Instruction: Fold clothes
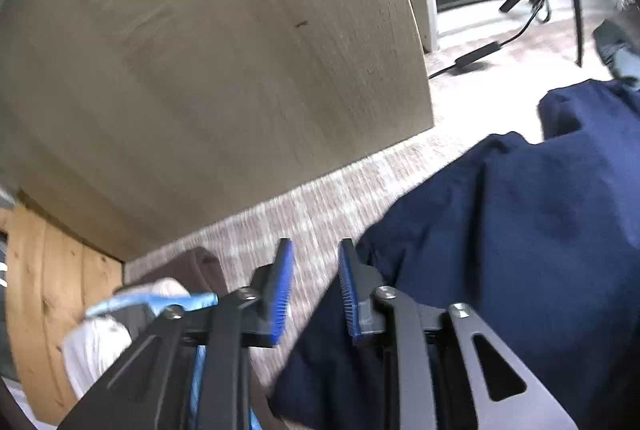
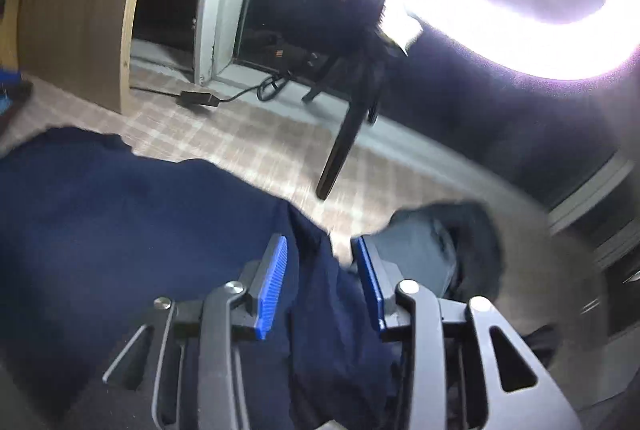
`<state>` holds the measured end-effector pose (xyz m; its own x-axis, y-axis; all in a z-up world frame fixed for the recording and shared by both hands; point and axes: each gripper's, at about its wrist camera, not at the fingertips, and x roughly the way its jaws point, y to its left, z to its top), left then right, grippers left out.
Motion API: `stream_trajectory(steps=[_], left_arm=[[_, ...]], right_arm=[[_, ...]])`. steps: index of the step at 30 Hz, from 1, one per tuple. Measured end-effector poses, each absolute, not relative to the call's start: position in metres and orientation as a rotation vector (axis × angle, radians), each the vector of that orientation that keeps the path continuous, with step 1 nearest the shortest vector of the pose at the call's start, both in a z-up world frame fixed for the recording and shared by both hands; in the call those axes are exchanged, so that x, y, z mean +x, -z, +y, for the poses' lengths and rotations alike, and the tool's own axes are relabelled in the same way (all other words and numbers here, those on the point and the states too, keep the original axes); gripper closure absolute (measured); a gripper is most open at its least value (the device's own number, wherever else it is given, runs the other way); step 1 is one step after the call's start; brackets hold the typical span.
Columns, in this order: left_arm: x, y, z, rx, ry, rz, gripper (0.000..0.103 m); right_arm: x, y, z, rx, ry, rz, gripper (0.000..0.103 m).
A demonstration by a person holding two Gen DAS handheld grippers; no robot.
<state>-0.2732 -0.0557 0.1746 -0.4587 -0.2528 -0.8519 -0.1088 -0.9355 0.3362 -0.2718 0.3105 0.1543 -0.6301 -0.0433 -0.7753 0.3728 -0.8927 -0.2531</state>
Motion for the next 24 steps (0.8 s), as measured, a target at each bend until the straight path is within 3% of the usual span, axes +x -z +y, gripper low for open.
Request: stream_trajectory(steps=[2, 4, 14, 20, 24], left_arm=[[-0.248, -0.175, -0.066, 1.573, 2.617, -0.550, 0.050], [-0.236, -0.170, -0.065, 1.604, 2.599, -0.633, 0.050], [-0.288, -0.106, -0.029, 1.663, 2.646, -0.620, 0.051], [-0.312, -0.076, 0.003, 1.701, 2.648, -0.760, 0.050], [-0.319, -0.075, 0.009, 1.701, 2.673, -0.760, 0.050]], right_arm=[[-0.266, -0.148, 0.339, 1.234, 2.532, 0.503, 0.063], [-0.271, -0.141, 0.346, 1.242, 2.472, 0.513, 0.054], [-0.311, -0.094, 0.341, 1.287, 2.322, 0.376, 0.054], [-0.337, -0.081, 0.326, 1.251, 2.253, 0.393, 0.054], [-0.356, -0.067, 0.316, 1.273, 2.238, 0.407, 0.053]])
